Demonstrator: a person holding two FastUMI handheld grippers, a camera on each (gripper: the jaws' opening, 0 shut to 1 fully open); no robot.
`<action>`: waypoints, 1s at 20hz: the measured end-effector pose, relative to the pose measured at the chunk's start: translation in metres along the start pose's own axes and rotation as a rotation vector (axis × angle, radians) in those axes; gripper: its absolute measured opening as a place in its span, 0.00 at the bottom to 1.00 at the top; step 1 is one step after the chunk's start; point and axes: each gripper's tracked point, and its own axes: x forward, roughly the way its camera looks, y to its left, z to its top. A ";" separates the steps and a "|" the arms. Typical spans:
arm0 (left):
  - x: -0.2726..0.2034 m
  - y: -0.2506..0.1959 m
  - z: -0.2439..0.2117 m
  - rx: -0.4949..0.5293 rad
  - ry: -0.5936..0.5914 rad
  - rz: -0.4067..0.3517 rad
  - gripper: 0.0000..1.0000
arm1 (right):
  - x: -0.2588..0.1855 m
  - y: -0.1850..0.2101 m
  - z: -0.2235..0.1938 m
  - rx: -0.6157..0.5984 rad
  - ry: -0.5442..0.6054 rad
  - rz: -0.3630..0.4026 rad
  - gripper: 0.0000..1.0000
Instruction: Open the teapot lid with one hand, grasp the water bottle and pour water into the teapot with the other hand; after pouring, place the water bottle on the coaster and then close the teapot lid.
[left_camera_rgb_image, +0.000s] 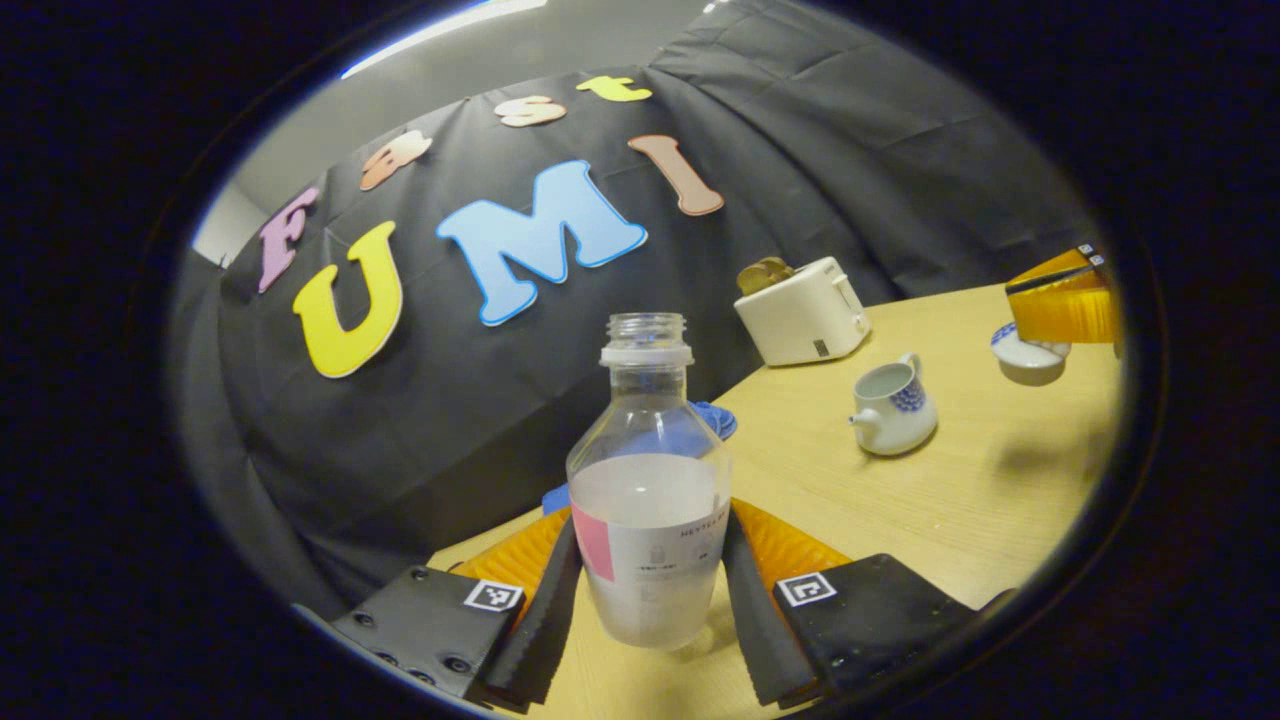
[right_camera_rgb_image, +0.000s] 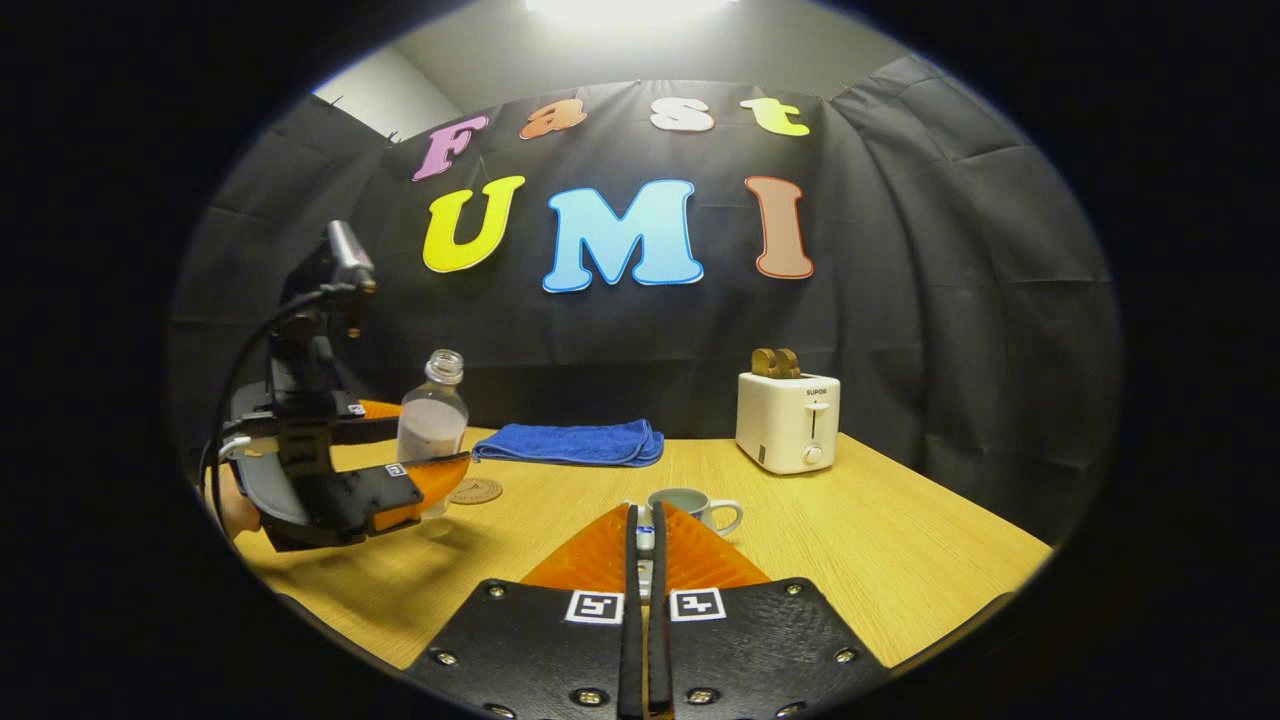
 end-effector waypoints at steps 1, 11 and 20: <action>-0.006 0.012 0.005 -0.065 -0.040 0.050 0.84 | 0.006 0.001 0.001 0.007 -0.010 -0.008 0.02; 0.012 0.076 -0.018 -0.429 -0.072 0.131 0.83 | 0.025 0.013 -0.007 0.011 0.002 -0.005 0.02; 0.108 0.095 -0.052 -0.510 -0.005 0.137 0.83 | 0.024 -0.002 -0.015 0.046 0.027 -0.018 0.02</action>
